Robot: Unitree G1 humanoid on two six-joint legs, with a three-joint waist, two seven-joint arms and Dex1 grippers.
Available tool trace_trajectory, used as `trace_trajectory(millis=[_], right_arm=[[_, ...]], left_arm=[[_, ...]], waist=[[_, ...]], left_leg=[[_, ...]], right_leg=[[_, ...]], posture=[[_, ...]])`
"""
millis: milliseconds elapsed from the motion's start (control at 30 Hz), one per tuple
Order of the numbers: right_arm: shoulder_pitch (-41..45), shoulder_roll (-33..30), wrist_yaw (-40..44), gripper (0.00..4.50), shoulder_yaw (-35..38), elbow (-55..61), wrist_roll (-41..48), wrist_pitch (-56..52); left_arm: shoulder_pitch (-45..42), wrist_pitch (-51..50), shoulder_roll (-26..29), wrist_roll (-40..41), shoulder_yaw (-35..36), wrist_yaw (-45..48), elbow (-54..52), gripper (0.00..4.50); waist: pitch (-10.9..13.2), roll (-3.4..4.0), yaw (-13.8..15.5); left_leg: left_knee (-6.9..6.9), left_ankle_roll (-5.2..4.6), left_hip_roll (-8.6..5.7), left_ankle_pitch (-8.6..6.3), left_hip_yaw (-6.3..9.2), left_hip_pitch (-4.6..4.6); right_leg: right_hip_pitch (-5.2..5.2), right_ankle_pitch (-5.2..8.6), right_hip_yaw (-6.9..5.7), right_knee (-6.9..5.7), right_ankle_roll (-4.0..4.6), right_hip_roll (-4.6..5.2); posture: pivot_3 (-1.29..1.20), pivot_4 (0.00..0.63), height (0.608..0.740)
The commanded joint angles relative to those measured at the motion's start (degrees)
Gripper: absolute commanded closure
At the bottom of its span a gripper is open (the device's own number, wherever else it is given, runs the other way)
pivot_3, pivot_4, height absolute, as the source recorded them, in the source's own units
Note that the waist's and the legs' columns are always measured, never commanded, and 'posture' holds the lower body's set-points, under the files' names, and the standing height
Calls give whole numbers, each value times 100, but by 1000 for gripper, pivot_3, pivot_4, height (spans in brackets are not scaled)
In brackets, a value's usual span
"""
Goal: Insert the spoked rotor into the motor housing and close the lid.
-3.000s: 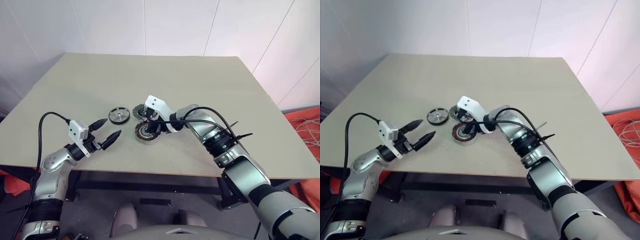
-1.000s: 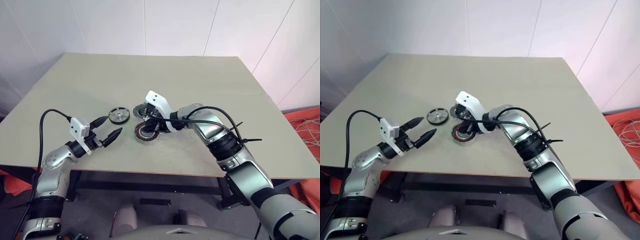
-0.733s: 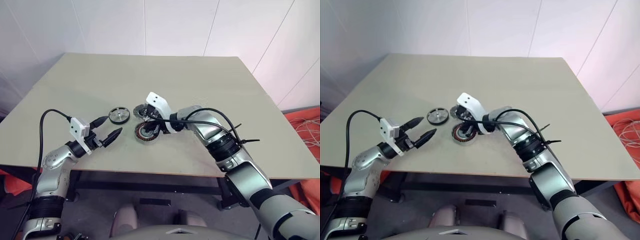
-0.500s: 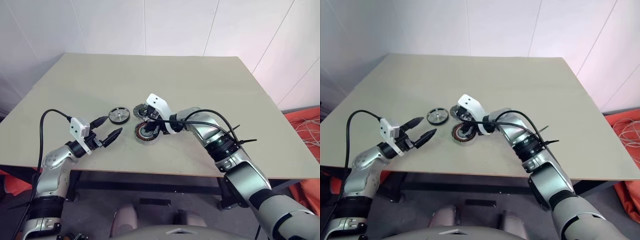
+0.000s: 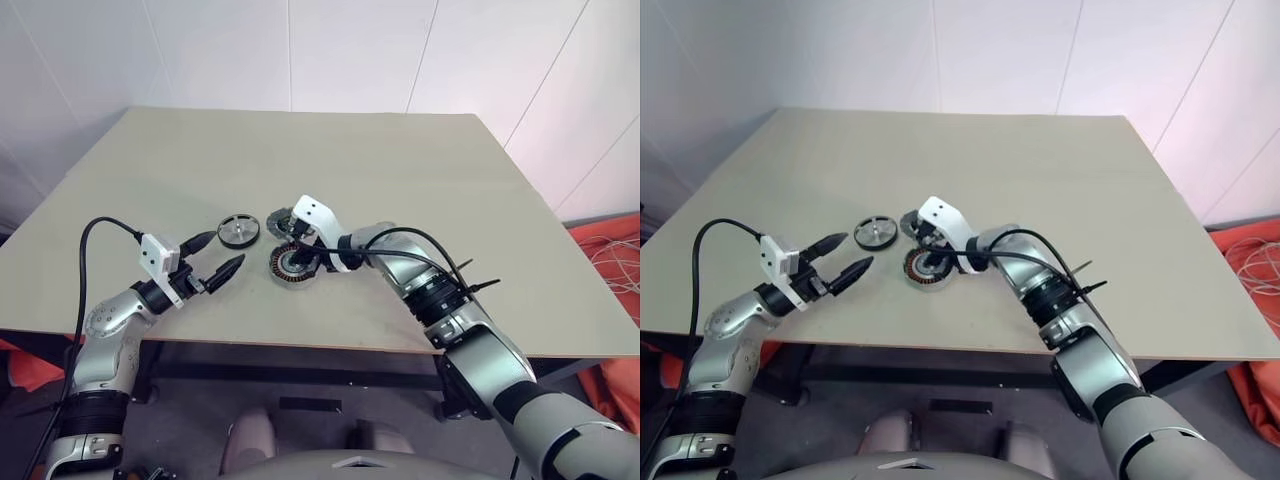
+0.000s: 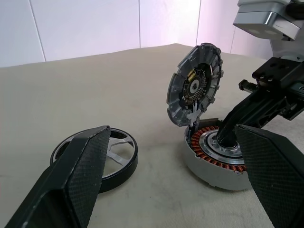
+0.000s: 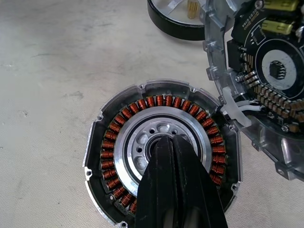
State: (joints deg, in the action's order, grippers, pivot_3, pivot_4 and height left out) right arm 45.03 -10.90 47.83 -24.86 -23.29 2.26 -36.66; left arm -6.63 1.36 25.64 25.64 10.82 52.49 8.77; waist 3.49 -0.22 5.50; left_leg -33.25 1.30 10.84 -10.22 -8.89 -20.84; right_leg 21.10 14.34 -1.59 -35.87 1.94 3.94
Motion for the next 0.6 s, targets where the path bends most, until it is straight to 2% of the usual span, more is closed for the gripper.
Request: trace_trajectory(millis=[33, 333, 600], right_arm=[[-80, 9, 41, 4470, 21, 91, -17, -94], [37, -149, 293, 4470, 520, 1179, 484, -674], [-150, -244, 247, 4470, 289, 1179, 386, -610]], left_arm=[[-91, 67, 21, 20, 34, 26, -51, 0], [-82, 82, 25, 18, 42, 31, -25, 0], [-121, 103, 11, 15, 33, 60, 40, 0]], waist=[[0, 0, 0], [1, 1, 5], [1, 1, 3]], left_leg=[[0, 0, 0, 0, 0, 1], [0, 0, 0, 0, 1, -22], [0, 2, 1, 1, 1, -18]], right_leg=[[0, 0, 0, 0, 0, 0], [16, 0, -1, 2, 0, -1], [16, 0, -1, 0, 0, -1]], posture=[[0, 0, 740], [0, 0, 740], [0, 0, 740]])
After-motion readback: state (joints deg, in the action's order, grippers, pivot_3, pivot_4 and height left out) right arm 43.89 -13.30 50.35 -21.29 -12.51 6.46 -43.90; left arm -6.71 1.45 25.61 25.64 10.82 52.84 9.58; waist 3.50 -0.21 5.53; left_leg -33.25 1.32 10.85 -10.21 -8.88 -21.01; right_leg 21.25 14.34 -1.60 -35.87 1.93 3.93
